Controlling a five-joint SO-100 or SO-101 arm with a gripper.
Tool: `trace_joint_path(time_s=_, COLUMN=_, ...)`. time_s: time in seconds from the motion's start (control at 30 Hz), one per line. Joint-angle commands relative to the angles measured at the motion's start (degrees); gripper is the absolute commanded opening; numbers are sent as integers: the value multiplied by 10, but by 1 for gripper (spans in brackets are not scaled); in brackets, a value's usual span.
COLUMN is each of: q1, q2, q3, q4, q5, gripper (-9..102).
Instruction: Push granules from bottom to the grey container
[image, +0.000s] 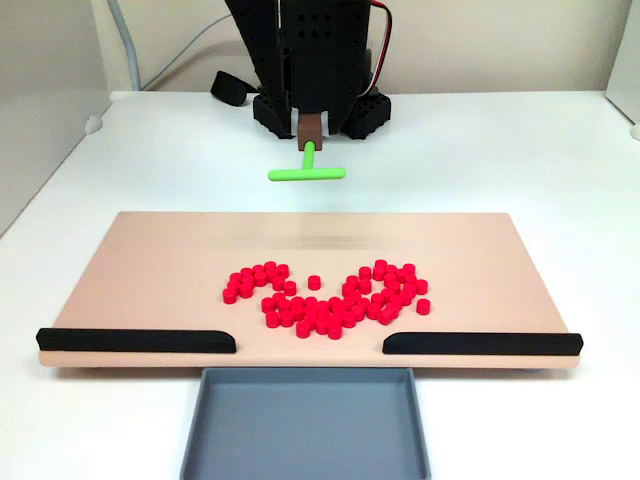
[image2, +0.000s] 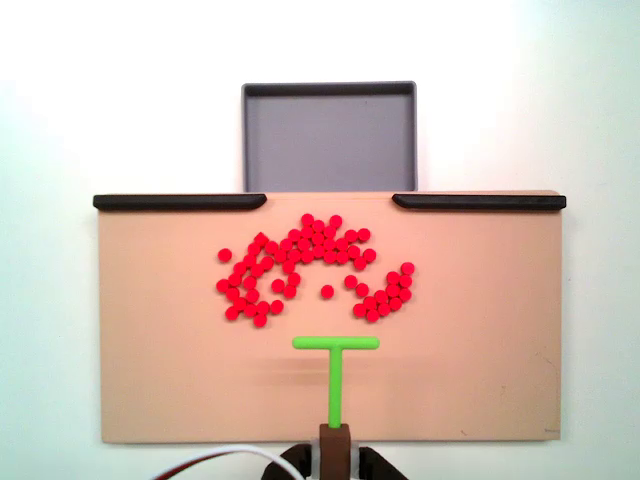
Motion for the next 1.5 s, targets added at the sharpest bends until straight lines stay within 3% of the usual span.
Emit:
trace_joint_path(time_s=0.0, q1=4, q2=21, q3=-8, q4=2, q5=5, gripper=0)
trace_joint_path(time_s=0.6, q1=53, q2=32, q3=36, q4=-4, q5=-74, gripper=0)
trace_joint_path(time_s=1.47, q1=76, q2=29, q3=168, q4=-140, q5=-97, gripper=0)
